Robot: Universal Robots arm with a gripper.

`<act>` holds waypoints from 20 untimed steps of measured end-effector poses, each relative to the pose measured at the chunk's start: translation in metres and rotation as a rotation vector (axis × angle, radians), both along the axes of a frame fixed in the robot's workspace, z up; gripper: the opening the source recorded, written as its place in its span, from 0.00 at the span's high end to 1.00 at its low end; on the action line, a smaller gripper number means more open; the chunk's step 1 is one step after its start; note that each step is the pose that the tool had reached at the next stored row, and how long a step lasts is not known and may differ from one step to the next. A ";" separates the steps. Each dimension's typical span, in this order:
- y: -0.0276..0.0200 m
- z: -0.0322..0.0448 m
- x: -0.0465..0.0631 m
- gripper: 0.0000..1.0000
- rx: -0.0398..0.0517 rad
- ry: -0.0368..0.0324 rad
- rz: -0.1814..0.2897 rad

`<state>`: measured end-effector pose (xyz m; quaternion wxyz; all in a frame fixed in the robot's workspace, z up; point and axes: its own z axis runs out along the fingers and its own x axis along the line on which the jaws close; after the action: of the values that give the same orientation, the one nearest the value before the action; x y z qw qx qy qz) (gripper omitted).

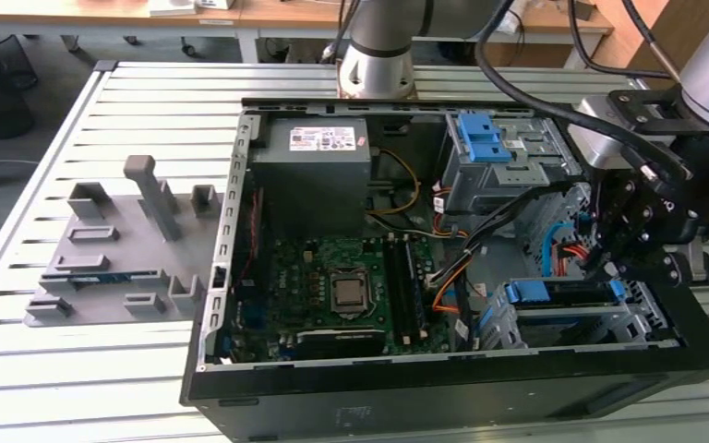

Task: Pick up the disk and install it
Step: 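Insert the first disk wire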

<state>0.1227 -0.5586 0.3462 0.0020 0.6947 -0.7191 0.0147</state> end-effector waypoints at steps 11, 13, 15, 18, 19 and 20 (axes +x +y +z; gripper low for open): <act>-0.0013 -0.0070 -0.001 0.84 0.0060 0.0000 0.000; -0.0013 -0.0085 -0.002 0.84 0.0063 0.0000 0.000; -0.0013 -0.0095 -0.002 0.84 0.0062 0.0000 0.000; -0.0013 -0.0100 -0.002 0.84 0.0072 0.0000 0.000; -0.0013 -0.0103 -0.002 0.84 0.0075 0.0000 0.000; -0.0012 -0.0105 -0.002 0.84 0.0078 0.0000 0.000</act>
<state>0.1207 -0.5598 0.3357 -0.0008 0.6948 -0.7191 0.0119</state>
